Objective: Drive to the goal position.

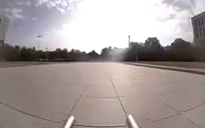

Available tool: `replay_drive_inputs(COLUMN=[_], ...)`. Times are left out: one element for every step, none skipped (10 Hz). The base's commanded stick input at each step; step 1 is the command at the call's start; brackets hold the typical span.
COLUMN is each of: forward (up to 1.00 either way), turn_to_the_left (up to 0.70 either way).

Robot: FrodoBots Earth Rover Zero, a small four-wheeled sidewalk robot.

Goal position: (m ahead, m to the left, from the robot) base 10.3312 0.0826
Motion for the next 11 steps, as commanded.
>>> replay_drive_inputs(forward=[1.00,1.00,1.00,1.00,1.00,1.00,1.00,1.00,1.00,1.00,1.00], turn_to_the_left=[0.00,0.00,0.00,0.00,0.00,0.00,0.00,0.00,0.00,0.00,0.00])
